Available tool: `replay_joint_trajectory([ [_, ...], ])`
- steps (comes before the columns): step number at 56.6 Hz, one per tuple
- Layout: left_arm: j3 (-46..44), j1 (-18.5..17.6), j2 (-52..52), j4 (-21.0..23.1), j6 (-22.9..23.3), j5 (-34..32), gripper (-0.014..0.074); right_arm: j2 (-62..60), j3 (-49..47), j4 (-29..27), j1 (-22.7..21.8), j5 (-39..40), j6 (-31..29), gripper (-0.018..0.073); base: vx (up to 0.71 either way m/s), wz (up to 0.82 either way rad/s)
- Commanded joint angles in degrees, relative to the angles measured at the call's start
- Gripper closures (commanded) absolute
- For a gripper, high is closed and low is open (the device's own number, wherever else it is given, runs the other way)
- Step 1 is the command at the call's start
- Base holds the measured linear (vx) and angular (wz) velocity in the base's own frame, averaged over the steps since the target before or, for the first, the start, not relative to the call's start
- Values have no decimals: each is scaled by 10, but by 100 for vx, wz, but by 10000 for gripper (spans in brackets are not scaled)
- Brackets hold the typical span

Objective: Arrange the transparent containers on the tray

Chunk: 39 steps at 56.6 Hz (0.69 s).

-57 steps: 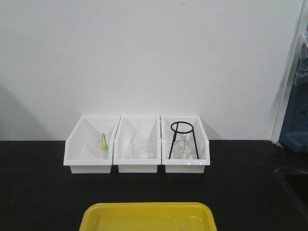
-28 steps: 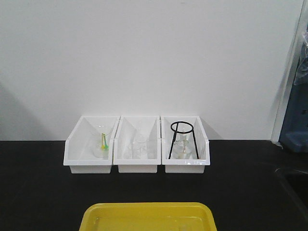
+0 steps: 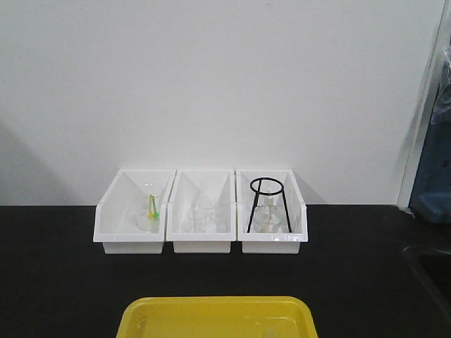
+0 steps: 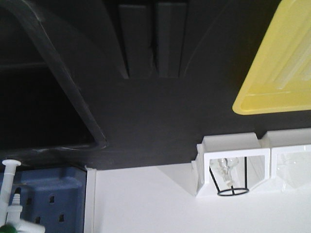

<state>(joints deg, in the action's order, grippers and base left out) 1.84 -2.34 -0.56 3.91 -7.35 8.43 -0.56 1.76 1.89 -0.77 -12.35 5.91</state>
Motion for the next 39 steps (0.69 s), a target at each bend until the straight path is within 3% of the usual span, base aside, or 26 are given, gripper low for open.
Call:
replay_joint_trajectory([
  [1, -3, 0, -7, 0, 5, -46, 599, -7, 6, 0, -4, 42, -12, 568, 0, 0],
  [39, -3, 0, -7, 0, 5, -46, 599, -7, 6, 0, -4, 40, -12, 568, 0, 0],
])
